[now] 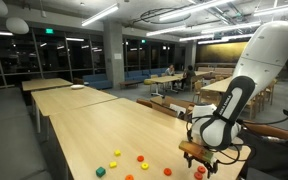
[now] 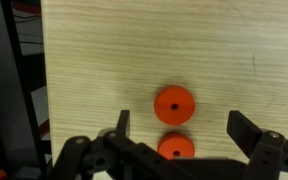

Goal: Put some of the rings in the bowl

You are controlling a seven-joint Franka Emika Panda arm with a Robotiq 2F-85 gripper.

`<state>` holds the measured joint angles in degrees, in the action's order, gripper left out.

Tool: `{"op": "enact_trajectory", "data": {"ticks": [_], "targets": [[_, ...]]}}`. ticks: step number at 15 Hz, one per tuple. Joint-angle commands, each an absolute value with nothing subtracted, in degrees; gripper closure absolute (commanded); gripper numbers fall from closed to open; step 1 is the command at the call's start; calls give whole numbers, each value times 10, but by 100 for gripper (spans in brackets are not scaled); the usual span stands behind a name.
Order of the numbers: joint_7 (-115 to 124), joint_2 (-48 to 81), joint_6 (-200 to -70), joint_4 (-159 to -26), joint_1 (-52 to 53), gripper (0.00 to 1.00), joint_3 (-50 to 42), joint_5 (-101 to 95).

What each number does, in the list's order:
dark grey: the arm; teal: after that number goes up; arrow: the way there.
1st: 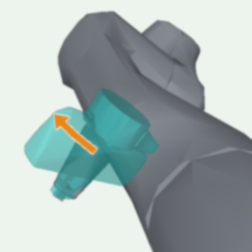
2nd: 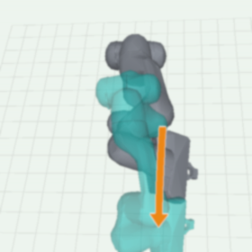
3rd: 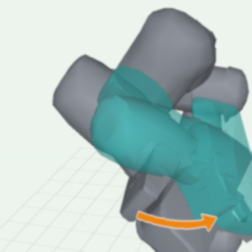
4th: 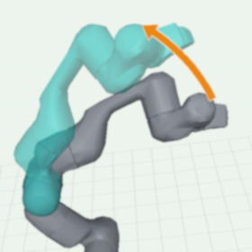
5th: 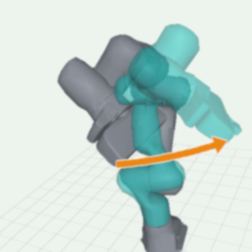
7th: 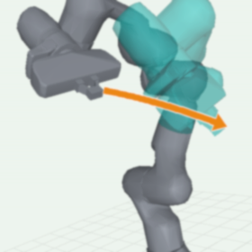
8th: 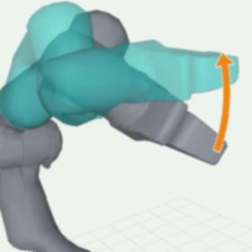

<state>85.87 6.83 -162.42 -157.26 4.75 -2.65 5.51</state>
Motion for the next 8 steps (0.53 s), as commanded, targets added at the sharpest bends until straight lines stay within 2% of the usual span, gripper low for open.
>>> {"op": "enact_trajectory", "data": {"ticks": [1,8], "targets": [[863,72,-1633,-1564,49,0,-25,51],[850,94,-1662,-1564,48,0,-13,76]]}}
